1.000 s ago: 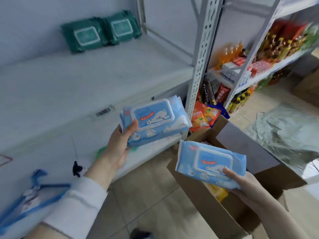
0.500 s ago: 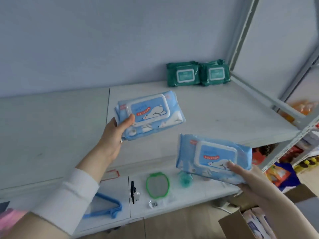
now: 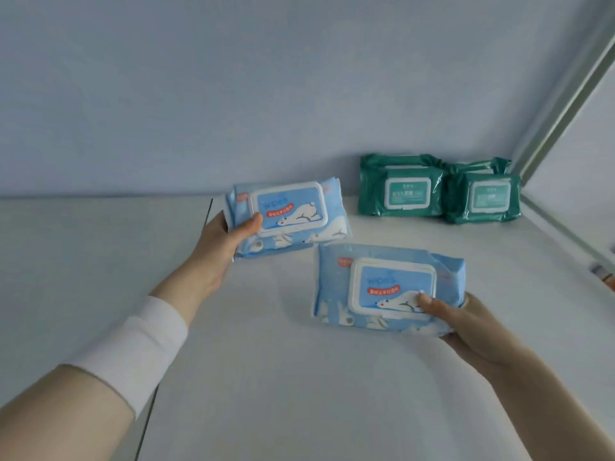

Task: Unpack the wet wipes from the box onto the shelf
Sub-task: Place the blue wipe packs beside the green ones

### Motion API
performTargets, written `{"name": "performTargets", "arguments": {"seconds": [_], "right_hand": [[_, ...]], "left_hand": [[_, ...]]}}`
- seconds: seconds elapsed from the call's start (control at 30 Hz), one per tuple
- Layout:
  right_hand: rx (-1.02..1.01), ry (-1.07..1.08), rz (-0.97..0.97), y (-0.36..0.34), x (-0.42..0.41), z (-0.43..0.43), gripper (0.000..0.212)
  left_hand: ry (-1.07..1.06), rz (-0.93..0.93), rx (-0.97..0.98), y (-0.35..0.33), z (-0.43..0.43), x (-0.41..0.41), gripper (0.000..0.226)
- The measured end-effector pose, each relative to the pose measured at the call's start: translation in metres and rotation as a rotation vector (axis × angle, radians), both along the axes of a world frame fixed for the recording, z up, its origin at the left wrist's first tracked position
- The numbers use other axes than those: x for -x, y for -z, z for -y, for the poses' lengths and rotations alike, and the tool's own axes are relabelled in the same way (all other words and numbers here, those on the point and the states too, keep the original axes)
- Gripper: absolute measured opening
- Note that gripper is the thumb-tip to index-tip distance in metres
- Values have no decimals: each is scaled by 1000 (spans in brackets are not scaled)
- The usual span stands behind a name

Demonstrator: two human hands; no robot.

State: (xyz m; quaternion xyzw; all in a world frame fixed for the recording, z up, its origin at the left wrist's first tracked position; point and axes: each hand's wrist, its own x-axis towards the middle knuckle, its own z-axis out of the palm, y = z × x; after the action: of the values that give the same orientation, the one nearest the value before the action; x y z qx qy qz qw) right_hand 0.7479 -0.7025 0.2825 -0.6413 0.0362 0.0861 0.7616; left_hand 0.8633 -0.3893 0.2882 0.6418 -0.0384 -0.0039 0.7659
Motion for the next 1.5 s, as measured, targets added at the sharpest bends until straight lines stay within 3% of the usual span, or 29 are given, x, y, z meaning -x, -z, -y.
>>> {"name": "performTargets", "arguments": {"seconds": [0.07, 0.2, 0.4, 0.47, 0.57, 0.63, 0.73, 0.87, 1.07, 1.2, 1.5], "right_hand": [[6, -26, 1, 4, -29, 4, 69], [-14, -44, -1, 9, -76, 6, 42], [53, -33, 38, 13, -127, -3, 89], [124, 19, 57, 12, -140, -7, 82], [210, 97, 83, 10, -152, -10, 50], [261, 122, 93, 11, -155, -9, 51], [365, 157, 85, 14, -158, -8, 26], [506, 229, 103, 19, -164, -11, 25], [596, 357, 167, 22, -182, -34, 25], [643, 440, 218, 26, -190, -48, 47], [798, 563, 216, 25, -202, -60, 47]], "left_hand": [[3, 10, 5, 6, 9, -28, 34], [25, 32, -31, 13, 27, -78, 51], [95, 54, -136, 26, 42, -136, 57], [138, 57, -181, 28, 44, -150, 60], [197, 43, -223, 24, 47, -161, 68], [206, 23, -246, 20, 49, -167, 63], [154, 19, -265, 14, 50, -174, 46], [125, 34, -362, 3, 46, -179, 32], [202, -45, -467, -17, 41, -191, 32], [185, -71, -516, -27, 44, -199, 33], [96, -71, -457, -25, 53, -199, 23]]}}
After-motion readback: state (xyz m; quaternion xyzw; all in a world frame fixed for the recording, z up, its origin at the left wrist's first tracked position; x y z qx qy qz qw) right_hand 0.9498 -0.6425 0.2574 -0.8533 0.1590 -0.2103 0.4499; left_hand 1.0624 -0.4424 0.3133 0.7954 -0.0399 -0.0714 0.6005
